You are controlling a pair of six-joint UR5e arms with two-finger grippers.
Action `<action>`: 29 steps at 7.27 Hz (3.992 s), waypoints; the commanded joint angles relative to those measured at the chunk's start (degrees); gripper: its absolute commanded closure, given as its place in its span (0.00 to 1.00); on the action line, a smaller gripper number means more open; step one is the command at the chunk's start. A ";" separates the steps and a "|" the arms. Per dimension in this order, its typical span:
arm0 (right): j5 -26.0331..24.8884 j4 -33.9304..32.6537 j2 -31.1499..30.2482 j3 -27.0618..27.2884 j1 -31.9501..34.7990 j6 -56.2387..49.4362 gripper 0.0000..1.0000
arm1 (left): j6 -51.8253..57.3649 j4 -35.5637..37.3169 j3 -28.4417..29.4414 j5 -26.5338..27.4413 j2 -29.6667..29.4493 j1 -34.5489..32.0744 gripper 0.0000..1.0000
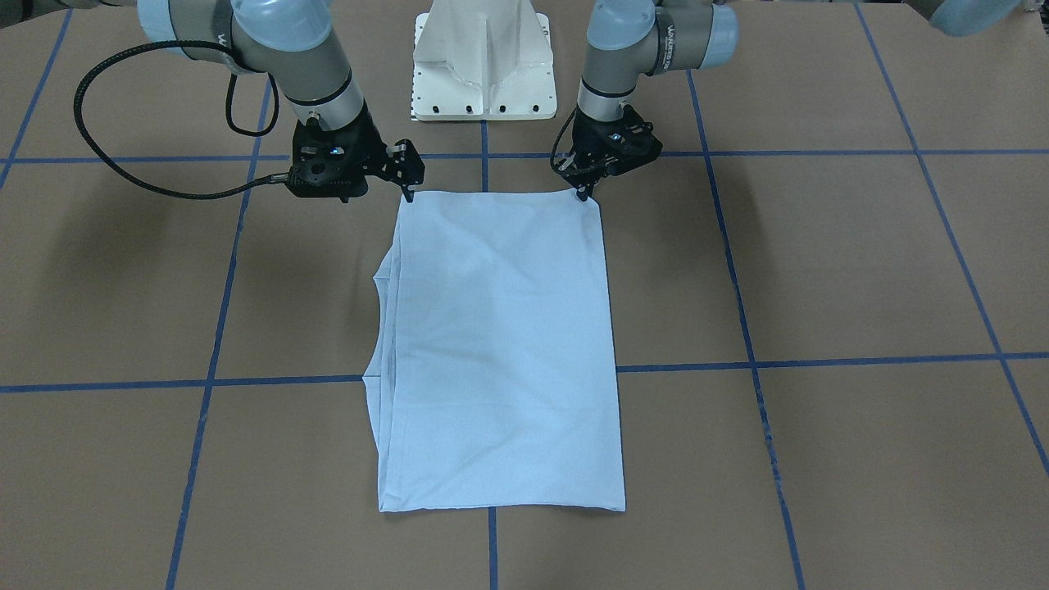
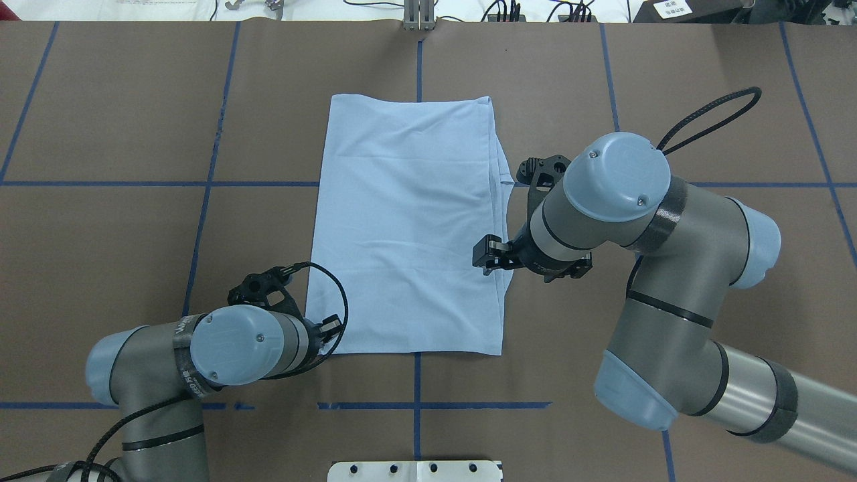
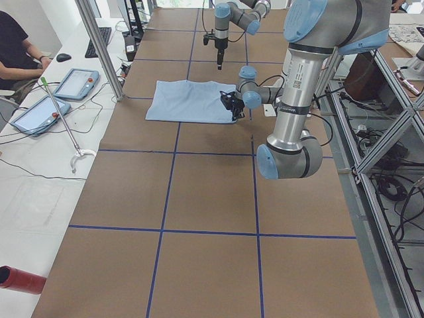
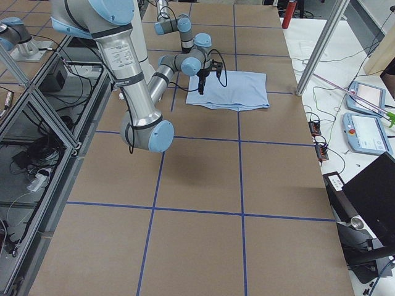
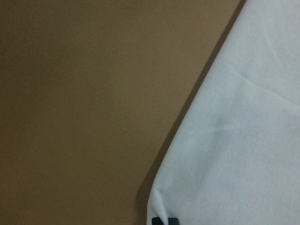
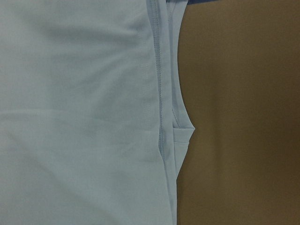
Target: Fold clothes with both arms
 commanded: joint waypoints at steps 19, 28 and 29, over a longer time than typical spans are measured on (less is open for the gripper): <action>-20.98 6.75 -1.52 -7.55 -16.26 49.14 0.00 | 0.68 3.29 -3.57 -0.40 -0.85 0.93 1.00; -18.96 3.50 -0.02 -9.14 -17.23 48.61 0.02 | 0.68 3.20 -3.48 -0.40 -0.85 0.93 1.00; -18.87 3.50 0.07 -8.62 -17.14 48.61 0.29 | 0.68 3.20 -3.57 -0.31 -0.85 0.84 1.00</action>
